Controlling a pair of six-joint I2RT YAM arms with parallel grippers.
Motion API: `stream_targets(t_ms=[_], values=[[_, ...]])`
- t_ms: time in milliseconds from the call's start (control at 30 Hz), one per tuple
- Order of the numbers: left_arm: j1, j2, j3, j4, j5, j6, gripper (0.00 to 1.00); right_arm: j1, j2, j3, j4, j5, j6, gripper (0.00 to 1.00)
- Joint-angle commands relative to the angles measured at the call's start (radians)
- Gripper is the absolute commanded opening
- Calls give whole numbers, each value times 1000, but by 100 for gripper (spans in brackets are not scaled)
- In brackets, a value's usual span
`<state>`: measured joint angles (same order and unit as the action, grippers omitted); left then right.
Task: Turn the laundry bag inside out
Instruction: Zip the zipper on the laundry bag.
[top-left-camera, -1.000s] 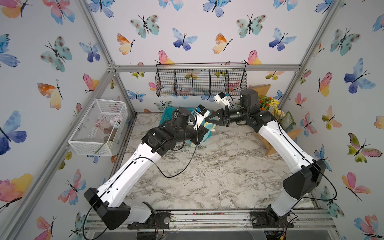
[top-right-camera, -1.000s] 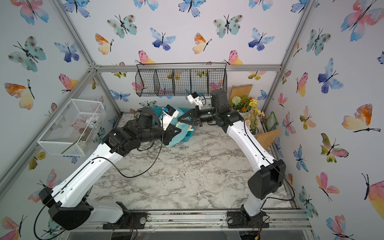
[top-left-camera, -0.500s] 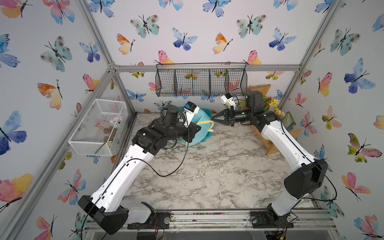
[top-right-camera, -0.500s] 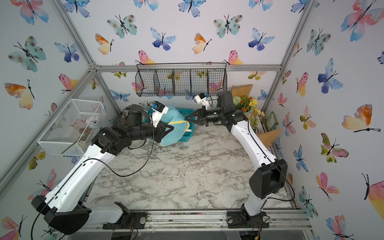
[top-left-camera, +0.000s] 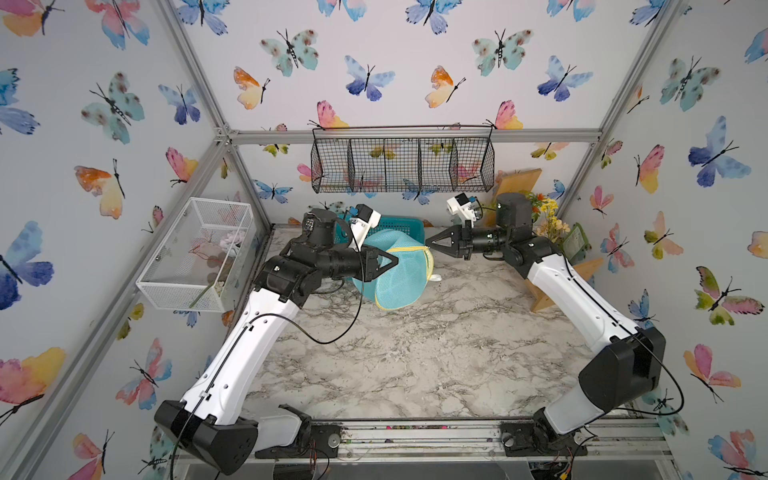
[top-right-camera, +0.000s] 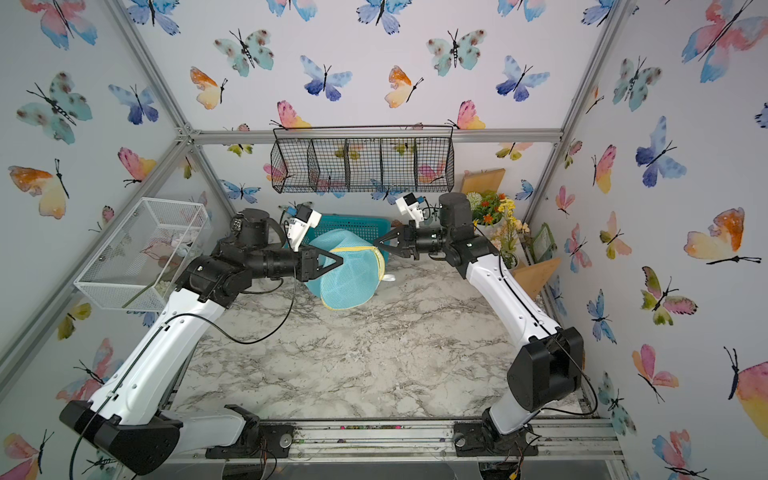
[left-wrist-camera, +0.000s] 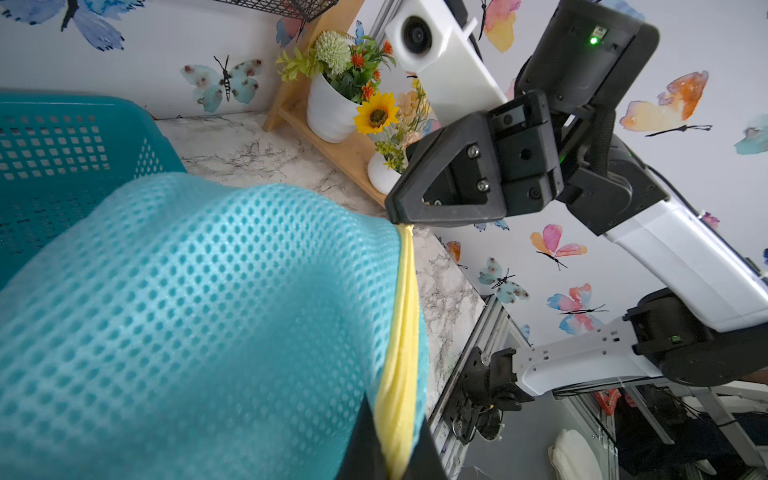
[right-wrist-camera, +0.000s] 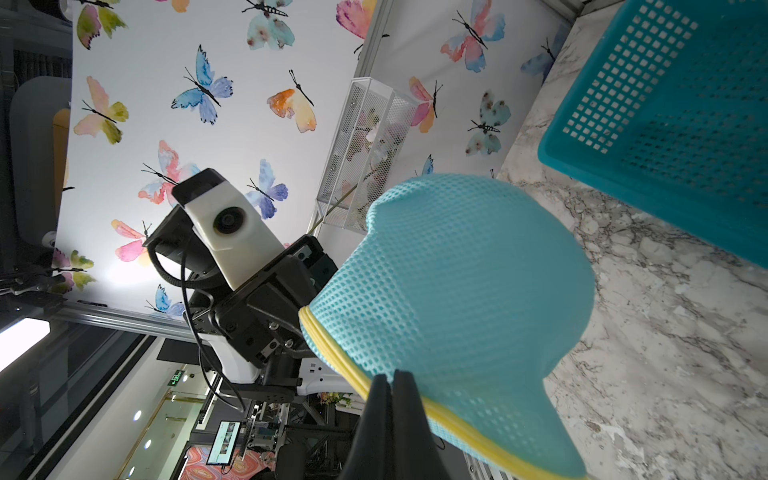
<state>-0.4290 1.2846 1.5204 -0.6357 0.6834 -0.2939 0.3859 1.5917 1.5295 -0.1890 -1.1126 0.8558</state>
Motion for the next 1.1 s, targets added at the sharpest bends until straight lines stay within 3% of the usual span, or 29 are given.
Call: stream_targets(t_ms=[0,300,500,767,1067], values=[[44,-98,-5,60,40,-43,0,-100,-4,-9,-21,161,3,2],[44,-128,-73,68,108,-60,0,-110,21,72,-31,200,2,2],[80,-158,-46,84,88,-76,0,-149,-18,-18,-126,239,-73,2],[131,-176,-52,192,133,-171,0,-153,-56,-138,-103,218,-61,2],[148,-178,-67,312,-17,-240,0,-121,-106,-180,-163,148,-68,2]])
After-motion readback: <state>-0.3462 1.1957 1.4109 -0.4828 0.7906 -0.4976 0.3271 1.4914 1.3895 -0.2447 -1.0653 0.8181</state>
